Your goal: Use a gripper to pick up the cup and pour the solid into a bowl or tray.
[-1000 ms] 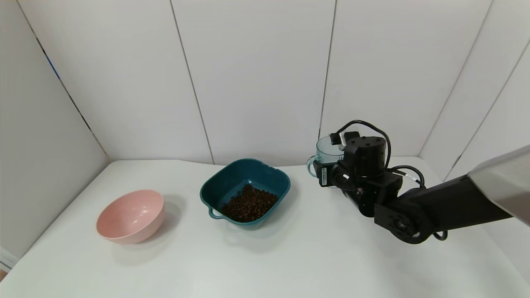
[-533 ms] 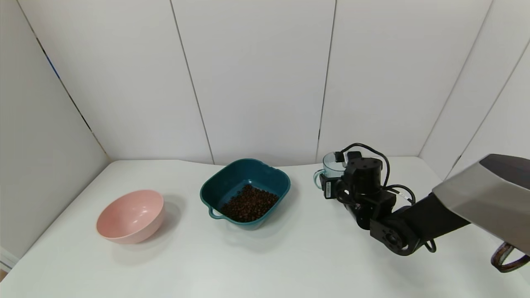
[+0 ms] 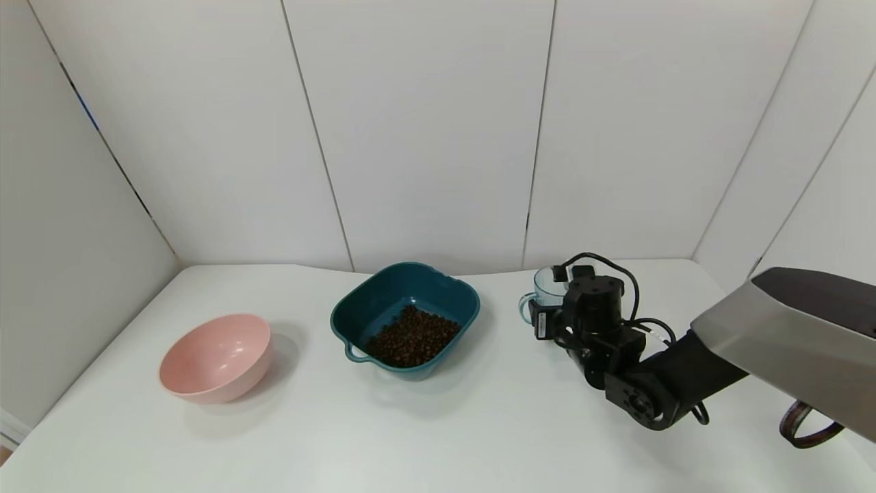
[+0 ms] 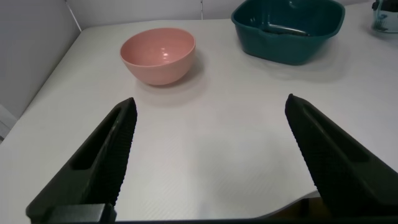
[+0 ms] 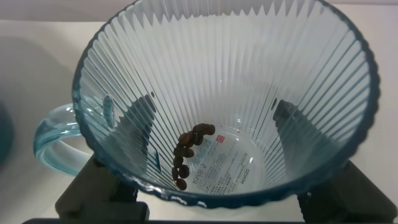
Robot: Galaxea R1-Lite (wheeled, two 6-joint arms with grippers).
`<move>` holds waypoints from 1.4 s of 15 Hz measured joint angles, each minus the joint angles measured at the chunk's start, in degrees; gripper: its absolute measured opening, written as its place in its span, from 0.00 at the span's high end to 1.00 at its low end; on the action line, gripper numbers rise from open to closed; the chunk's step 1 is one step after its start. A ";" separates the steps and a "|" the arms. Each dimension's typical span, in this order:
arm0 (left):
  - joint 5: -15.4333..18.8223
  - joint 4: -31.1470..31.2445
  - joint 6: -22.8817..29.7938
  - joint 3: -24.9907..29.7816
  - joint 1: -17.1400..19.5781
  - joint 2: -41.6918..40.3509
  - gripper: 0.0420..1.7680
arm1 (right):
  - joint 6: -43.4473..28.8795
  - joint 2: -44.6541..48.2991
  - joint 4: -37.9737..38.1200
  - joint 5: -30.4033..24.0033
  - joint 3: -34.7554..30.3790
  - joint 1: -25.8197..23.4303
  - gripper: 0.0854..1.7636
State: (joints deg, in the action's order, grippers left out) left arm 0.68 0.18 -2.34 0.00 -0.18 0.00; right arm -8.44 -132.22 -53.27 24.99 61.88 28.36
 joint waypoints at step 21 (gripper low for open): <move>0.02 0.00 -0.02 0.00 0.00 0.00 0.03 | -1.29 0.39 0.99 -3.89 -2.24 -0.72 0.06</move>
State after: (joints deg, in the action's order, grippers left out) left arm 0.71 0.18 -2.36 0.00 -0.18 0.00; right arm -9.73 -131.83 -52.29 21.10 59.64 27.64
